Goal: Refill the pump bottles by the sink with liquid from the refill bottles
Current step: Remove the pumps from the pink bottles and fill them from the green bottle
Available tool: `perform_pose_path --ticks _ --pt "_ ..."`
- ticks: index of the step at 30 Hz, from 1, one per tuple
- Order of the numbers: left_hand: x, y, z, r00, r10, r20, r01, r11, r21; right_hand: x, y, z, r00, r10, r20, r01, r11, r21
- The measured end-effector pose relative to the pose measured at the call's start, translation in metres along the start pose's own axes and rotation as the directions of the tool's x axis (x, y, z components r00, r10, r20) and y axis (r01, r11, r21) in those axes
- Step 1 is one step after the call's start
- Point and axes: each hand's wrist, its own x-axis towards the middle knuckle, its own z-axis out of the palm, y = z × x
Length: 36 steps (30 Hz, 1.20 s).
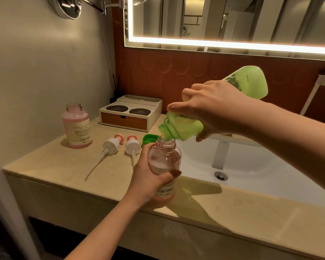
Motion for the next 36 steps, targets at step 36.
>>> perform_pose_path --ticks 36 --pt "-0.001 0.000 0.003 0.999 -0.049 -0.015 0.049 0.999 -0.007 -0.006 -0.014 -0.013 0.995 -0.060 -0.083 0.048 0.989 -0.138"
